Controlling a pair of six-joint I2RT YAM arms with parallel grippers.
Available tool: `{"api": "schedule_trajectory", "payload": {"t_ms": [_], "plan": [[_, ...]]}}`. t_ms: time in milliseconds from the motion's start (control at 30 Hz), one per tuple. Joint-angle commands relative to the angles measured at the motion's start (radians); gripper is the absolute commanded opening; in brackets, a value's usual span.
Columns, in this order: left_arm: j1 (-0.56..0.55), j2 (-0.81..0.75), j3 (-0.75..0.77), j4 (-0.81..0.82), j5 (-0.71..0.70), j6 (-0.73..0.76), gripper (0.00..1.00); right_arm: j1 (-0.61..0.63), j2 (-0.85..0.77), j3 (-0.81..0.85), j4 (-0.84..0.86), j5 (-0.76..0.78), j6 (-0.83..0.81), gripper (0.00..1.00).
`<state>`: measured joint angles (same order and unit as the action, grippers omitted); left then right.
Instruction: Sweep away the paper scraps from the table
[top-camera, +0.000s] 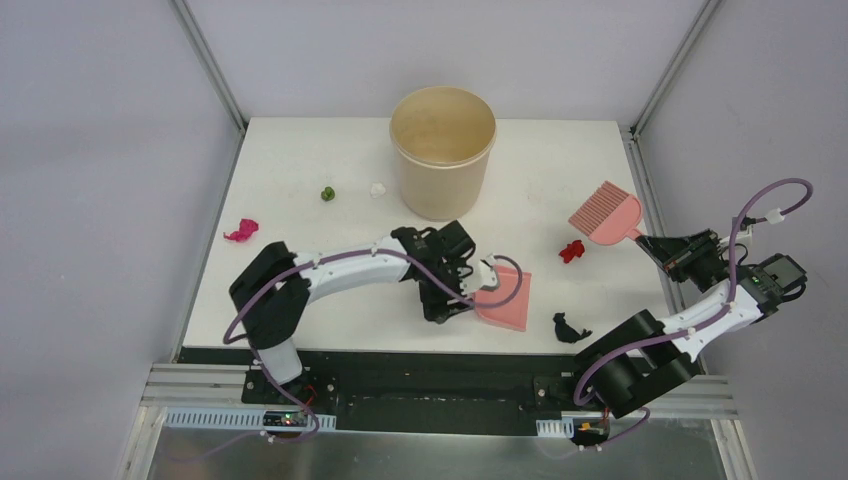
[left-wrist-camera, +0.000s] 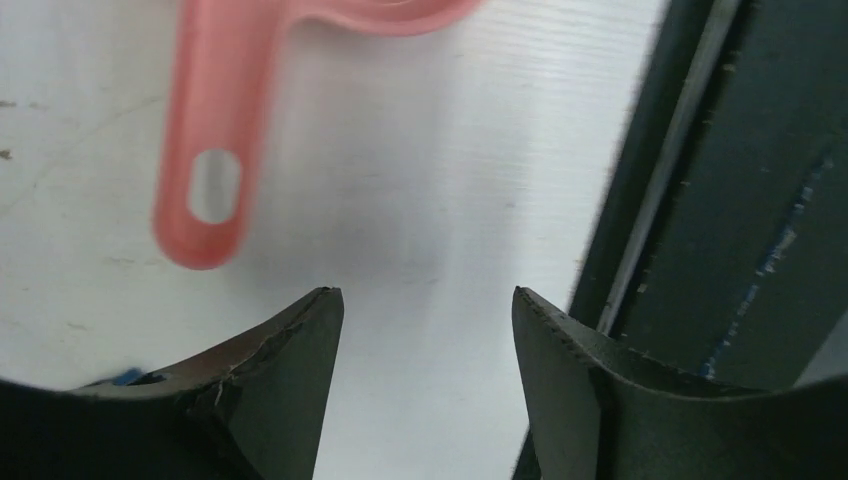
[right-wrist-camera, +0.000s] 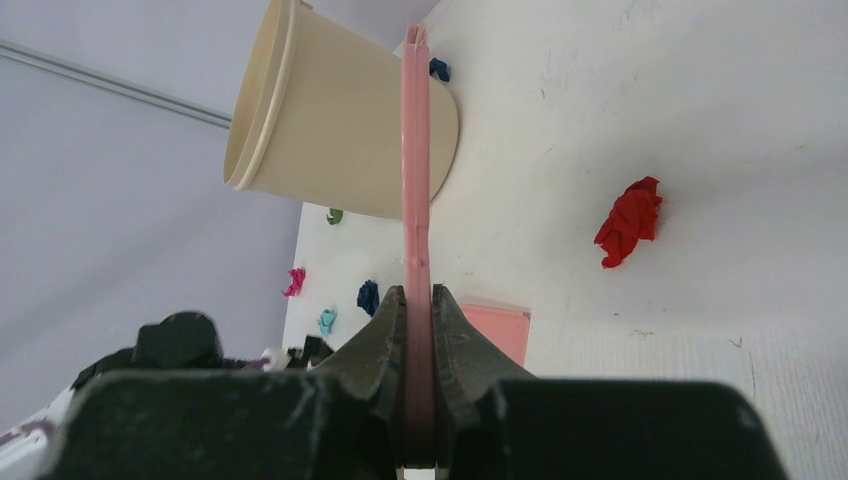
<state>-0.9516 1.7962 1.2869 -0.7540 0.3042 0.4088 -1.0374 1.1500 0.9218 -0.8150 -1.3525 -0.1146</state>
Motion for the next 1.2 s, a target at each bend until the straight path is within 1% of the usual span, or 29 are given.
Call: {"api": "schedule_trajectory", "payload": {"t_ms": [0,133,200,300,400,500,600,700,867,1100,1167], "plan": [[-0.098,-0.149,-0.097,0.185,-0.099,-0.030,0.66,-0.010,0.020,0.047,0.003,-0.061,-0.033,0.00],[-0.104,-0.209,-0.193,0.365,-0.196,0.015,0.72,-0.011,0.039,0.058,-0.034,-0.065,-0.059,0.00],[-0.081,-0.219,-0.226,0.423,-0.222,0.037,0.75,-0.011,0.044,0.069,-0.072,-0.063,-0.098,0.00],[-0.053,-0.211,-0.186,0.402,-0.228,0.065,0.75,-0.012,0.042,0.077,-0.106,-0.062,-0.131,0.00],[-0.049,-0.197,-0.148,0.397,-0.193,0.116,0.78,-0.012,0.042,0.075,-0.105,-0.061,-0.134,0.00],[-0.046,-0.128,-0.097,0.363,-0.194,0.166,0.81,-0.012,0.054,0.077,-0.106,-0.072,-0.141,0.00],[-0.028,-0.061,-0.057,0.325,-0.131,0.199,0.80,-0.012,0.067,0.080,-0.127,-0.074,-0.162,0.00],[-0.014,-0.008,-0.034,0.314,-0.086,0.201,0.75,-0.012,0.075,0.092,-0.165,-0.074,-0.197,0.00],[-0.007,0.013,-0.044,0.314,-0.081,0.195,0.66,-0.012,0.080,0.097,-0.179,-0.074,-0.214,0.00],[-0.007,0.009,-0.048,0.307,-0.042,0.177,0.43,-0.012,0.087,0.097,-0.179,-0.078,-0.219,0.00],[-0.006,0.010,-0.044,0.304,-0.045,0.170,0.37,-0.012,0.094,0.096,-0.180,-0.079,-0.221,0.00]]}}
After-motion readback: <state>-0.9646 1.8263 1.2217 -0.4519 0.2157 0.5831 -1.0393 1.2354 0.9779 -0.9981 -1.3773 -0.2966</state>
